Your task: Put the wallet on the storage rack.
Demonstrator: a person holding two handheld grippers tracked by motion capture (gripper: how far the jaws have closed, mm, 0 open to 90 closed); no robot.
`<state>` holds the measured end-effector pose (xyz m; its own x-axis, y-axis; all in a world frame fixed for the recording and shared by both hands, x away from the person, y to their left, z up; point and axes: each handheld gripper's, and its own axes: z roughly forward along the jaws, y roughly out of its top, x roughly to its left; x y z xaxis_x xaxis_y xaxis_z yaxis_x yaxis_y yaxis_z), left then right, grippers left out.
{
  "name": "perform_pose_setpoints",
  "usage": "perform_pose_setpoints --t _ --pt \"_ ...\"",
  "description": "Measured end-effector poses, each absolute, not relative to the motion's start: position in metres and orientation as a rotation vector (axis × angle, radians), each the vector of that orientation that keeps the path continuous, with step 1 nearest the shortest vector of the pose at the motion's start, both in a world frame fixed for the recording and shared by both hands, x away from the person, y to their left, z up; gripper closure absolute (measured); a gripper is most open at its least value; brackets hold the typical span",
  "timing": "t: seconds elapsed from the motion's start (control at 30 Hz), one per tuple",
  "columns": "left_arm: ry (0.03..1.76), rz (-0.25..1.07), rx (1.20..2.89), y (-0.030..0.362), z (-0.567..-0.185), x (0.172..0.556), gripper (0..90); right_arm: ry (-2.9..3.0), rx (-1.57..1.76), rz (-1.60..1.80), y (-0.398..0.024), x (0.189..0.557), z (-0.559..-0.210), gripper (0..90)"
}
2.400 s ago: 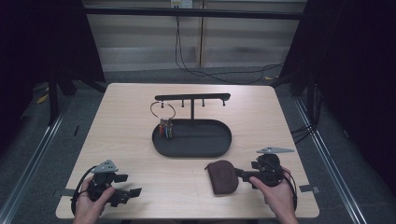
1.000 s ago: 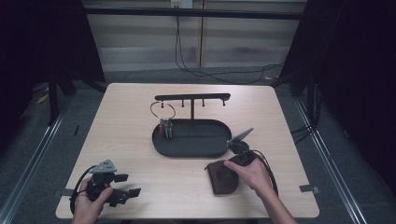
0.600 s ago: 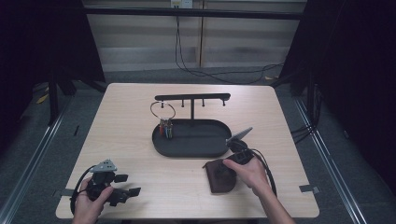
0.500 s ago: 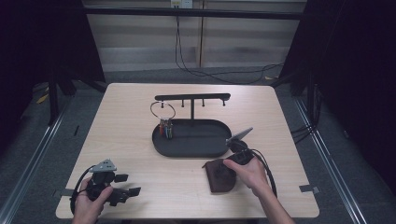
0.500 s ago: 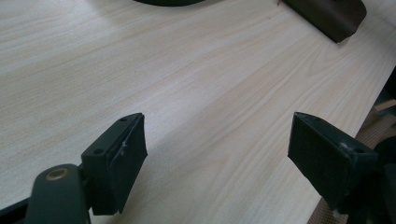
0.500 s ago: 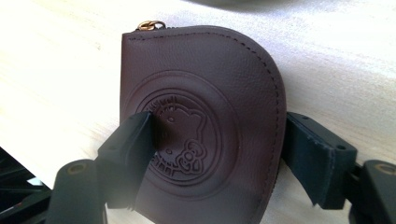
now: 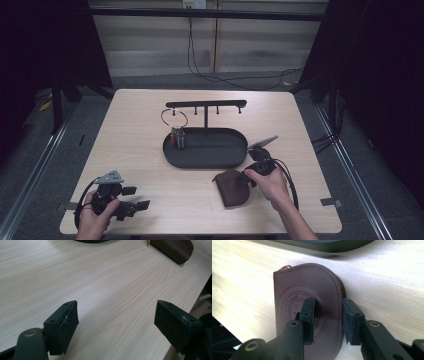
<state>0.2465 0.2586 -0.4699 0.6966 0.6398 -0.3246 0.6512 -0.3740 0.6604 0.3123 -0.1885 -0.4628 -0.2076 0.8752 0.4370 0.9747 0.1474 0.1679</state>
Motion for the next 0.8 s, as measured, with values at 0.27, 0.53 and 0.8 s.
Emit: perform_pose_setpoints --t 0.27,0.53,0.8 --pt "0.981 -0.023 2.099 0.259 -0.470 0.247 19.2 -2.193 -1.807 -0.613 -0.190 0.312 -0.459 72.0" --pt "0.979 -0.031 2.103 0.258 -0.471 0.247 19.3 -2.202 -1.797 -0.617 -0.190 0.310 -0.454 75.4" --pt "0.978 -0.043 2.109 0.258 -0.471 0.248 19.3 -2.236 -1.776 -0.631 -0.188 0.309 -0.443 79.9"
